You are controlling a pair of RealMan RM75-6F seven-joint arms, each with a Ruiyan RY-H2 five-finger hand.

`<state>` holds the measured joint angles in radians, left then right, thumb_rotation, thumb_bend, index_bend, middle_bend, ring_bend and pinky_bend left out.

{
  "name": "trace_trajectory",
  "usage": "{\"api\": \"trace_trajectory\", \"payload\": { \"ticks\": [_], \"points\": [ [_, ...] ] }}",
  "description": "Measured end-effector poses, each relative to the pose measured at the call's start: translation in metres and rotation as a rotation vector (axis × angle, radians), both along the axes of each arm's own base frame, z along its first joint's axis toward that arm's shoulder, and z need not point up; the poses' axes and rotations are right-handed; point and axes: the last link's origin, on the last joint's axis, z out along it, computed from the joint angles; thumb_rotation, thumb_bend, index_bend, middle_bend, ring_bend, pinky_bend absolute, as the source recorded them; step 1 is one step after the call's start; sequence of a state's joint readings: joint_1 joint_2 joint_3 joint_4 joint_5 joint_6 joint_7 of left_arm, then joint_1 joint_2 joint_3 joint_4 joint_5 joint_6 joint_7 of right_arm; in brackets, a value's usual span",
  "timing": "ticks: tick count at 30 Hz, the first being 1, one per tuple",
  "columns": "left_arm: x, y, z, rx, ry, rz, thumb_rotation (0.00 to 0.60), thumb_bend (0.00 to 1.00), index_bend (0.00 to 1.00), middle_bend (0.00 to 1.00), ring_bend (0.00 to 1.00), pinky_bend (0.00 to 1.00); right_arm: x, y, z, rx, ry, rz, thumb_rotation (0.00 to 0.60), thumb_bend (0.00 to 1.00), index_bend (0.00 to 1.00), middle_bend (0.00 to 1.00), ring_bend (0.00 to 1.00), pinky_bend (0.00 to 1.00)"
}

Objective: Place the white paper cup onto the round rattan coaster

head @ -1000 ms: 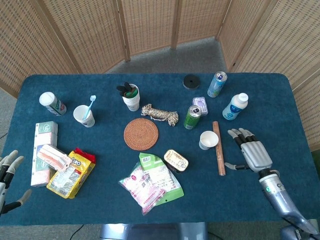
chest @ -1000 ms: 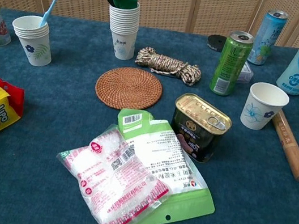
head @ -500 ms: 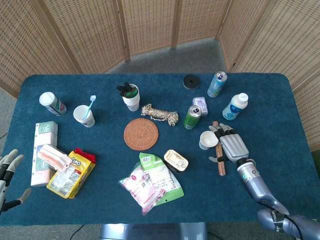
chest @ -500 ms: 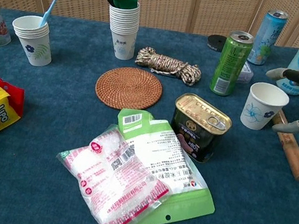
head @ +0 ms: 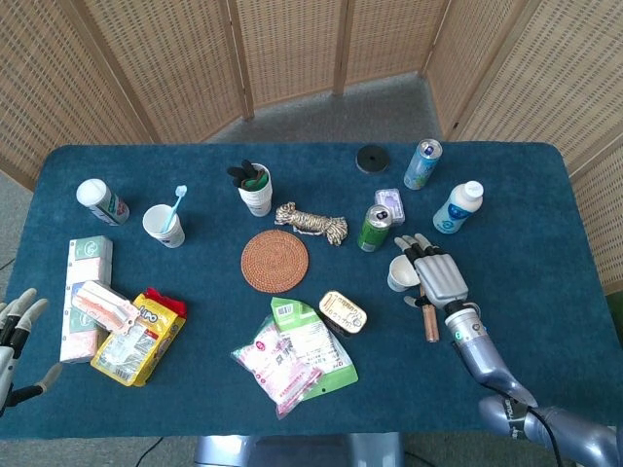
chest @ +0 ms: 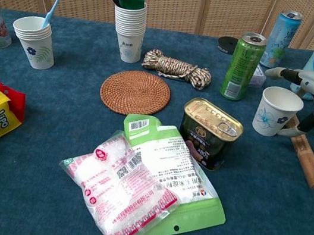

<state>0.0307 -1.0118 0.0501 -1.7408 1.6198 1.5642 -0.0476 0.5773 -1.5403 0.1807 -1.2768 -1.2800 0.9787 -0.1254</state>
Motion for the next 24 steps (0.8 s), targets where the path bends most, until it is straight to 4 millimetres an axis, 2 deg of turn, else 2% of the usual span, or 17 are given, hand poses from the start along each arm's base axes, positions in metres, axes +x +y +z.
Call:
{"api": "trace_trajectory", "payload": {
  "ticks": [4, 8, 18, 24],
  "points": [
    [-0.001, 0.002, 0.000, 0.000, 0.001, 0.007, 0.600, 0.32, 0.00, 0.00, 0.00, 0.00, -0.002, 0.000, -0.005, -0.020, -0.012, 0.011, 0.600, 0.10, 0.28, 0.30, 0.25, 0.34],
    [-0.002, 0.002, 0.000, 0.000, 0.003, 0.009, 0.600, 0.32, 0.00, 0.00, 0.00, 0.00, -0.005, 0.001, -0.010, -0.038, -0.031, 0.020, 0.600, 0.17, 0.35, 0.45, 0.34, 0.34],
    [-0.001, 0.002, -0.003, -0.008, 0.007, 0.009, 0.600, 0.32, 0.00, 0.00, 0.00, 0.00, -0.009, 0.003, -0.007, -0.075, -0.053, 0.045, 0.600, 0.26, 0.40, 0.49, 0.37, 0.37],
    [-0.001, 0.002, -0.004, -0.013, 0.007, 0.011, 0.600, 0.32, 0.00, 0.00, 0.00, 0.00, -0.001, 0.004, 0.002, -0.090, -0.062, 0.072, 0.600, 0.26, 0.41, 0.51, 0.38, 0.37]
  ]
}}
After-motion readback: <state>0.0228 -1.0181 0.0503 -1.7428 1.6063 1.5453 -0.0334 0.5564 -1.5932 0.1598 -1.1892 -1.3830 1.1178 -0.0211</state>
